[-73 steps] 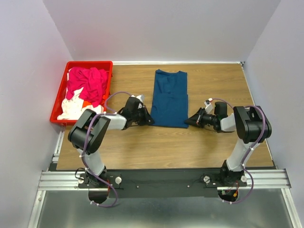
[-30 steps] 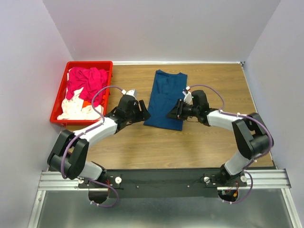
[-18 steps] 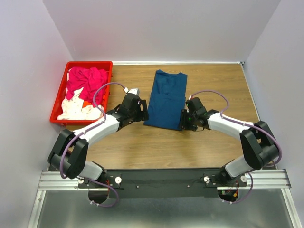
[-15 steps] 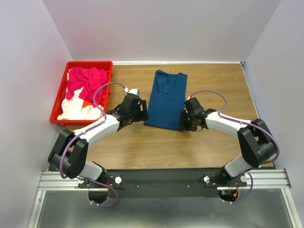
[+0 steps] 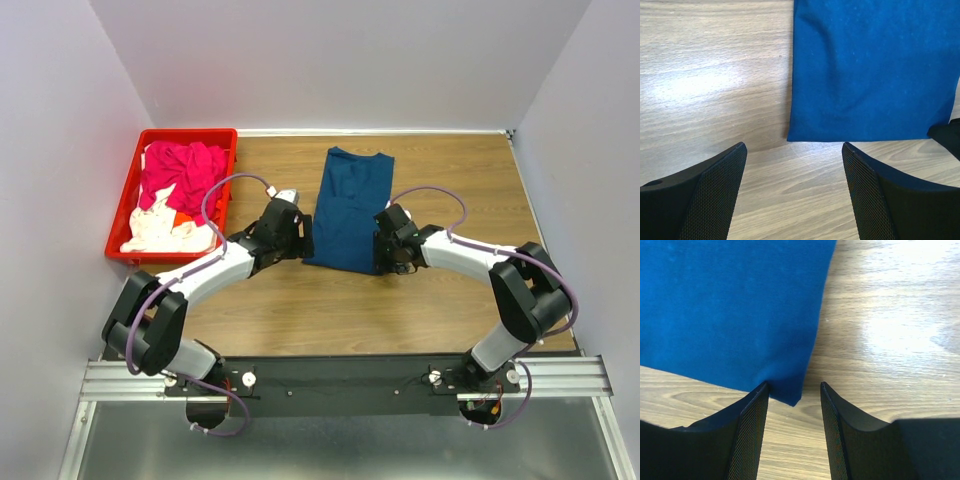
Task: Fold and stack the t-shirts
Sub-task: Fold the tshirt
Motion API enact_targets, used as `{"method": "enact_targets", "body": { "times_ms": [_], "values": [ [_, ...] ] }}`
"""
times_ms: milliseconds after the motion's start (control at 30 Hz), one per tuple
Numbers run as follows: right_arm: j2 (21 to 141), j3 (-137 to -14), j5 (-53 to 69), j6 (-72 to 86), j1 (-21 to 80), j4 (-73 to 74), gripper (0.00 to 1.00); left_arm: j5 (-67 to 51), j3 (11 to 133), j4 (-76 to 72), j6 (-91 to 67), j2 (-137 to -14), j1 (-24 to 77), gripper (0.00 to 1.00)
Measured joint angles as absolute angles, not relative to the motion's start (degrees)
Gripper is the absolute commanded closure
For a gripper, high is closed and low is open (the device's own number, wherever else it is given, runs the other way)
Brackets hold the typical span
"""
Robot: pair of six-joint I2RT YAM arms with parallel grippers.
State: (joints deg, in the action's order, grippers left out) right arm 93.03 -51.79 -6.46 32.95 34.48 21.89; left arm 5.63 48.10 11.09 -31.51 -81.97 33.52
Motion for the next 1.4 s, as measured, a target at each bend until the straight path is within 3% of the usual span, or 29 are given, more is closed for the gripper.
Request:
{"method": "enact_targets", "body": {
  "times_ms": [333, 600, 800, 967, 1133, 1400],
  "values": [
    [95.3, -53.6, -7.0, 32.9, 34.6, 22.5, 0.52, 5.8, 48.7, 12.2, -31.1, -82.3, 34.0, 0.15],
    [95.1, -52.7, -7.4, 33.2, 34.8, 22.0, 0.74, 8.3, 52.1, 15.1, -30.0, -83.9, 34.8, 0.15],
    [94.3, -51.2, -6.1, 33.9, 34.8, 19.9, 0.98, 9.8, 54.8, 18.4, -29.7, -88.2, 36.2, 0.15],
    [94.1, -51.0, -6.1, 33.8, 34.8, 19.6, 0.99, 9.9, 57.5, 20.4, -29.6, -92.8, 38.0, 0.19],
    [94.0, -50.8, -6.1, 33.8, 34.8, 19.4, 0.99, 10.1, 59.4, 21.9, -29.8, -96.3, 38.5, 0.38],
    [93.5, -50.1, -6.2, 33.8, 34.8, 18.6, 0.99, 10.6, 61.5, 23.1, -29.9, -99.8, 38.4, 0.44]
  ]
}}
